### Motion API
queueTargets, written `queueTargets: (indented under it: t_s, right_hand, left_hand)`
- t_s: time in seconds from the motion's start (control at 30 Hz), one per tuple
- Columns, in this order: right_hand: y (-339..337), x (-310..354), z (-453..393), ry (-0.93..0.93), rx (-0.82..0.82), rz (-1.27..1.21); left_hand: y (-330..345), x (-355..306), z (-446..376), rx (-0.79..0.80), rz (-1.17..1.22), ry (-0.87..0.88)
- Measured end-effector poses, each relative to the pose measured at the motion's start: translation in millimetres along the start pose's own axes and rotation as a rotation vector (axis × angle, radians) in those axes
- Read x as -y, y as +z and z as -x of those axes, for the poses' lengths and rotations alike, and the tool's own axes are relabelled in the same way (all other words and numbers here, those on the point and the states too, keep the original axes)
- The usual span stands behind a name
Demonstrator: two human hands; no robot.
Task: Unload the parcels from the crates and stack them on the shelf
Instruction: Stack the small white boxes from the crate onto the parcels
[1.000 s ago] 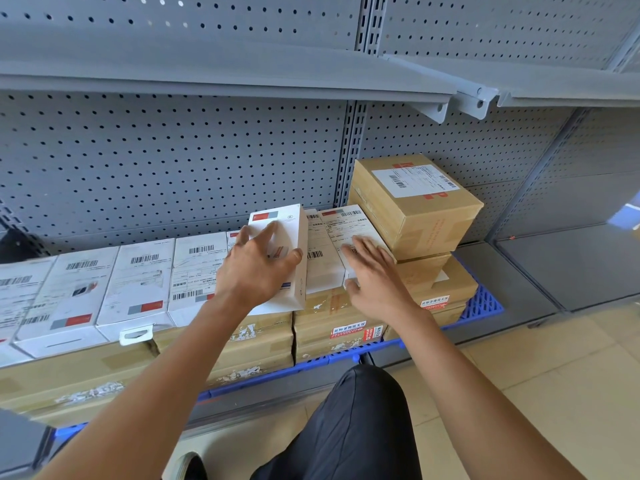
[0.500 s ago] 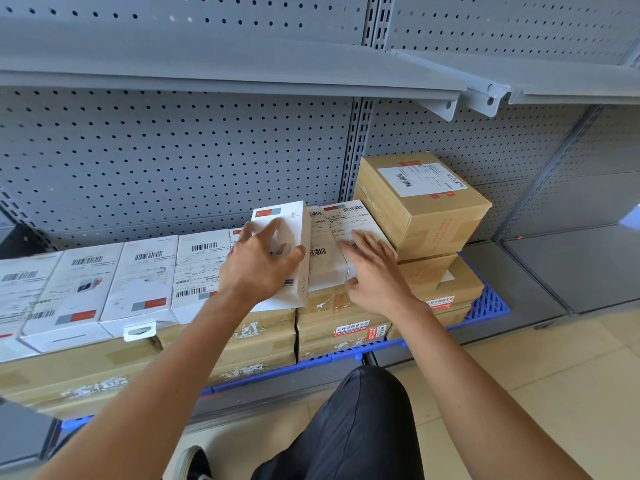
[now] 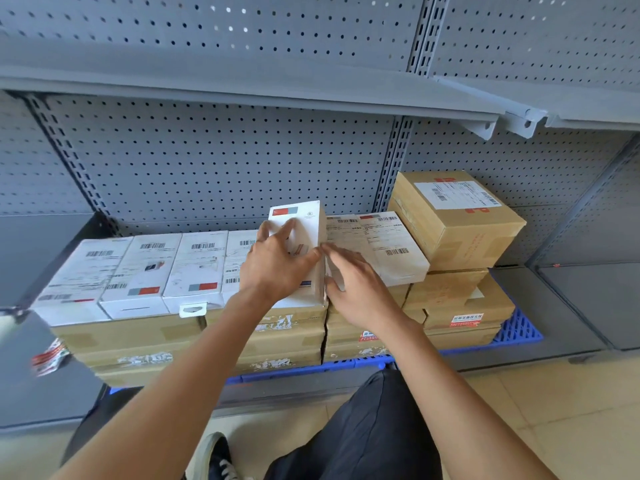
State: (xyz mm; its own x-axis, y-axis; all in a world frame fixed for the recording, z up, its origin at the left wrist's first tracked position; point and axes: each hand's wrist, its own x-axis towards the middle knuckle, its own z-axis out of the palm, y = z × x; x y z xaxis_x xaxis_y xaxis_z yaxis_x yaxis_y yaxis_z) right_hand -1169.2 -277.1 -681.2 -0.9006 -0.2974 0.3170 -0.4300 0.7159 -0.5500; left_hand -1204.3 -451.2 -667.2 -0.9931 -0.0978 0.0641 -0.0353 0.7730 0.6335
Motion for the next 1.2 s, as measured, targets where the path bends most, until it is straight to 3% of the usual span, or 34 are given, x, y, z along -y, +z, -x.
queueTargets:
  t_s: [0.17, 0.43, 0.73, 1.0, 1.2]
  right_hand:
    - [24, 29, -2, 0.034, 0.08, -0.139]
    - [75, 96, -20, 0.16, 0.015, -0.624]
    - [128, 171, -38, 0.164, 0.166, -0.981]
    - [175, 211, -69, 0.25, 0.388, -1.211]
    - [203, 239, -86, 0.121, 0.491, -1.165]
  left_hand:
    - [-28, 28, 19, -0.056, 0.098, -0.016]
    - [-86, 80, 55, -0.218, 0.266, -0.073]
    - [-140, 145, 80, -0.352, 0.445, -0.165]
    - [-175, 186, 86, -0.381, 0.834, -0.221]
    - [-193, 217, 84, -0.35, 0.924, -0.196]
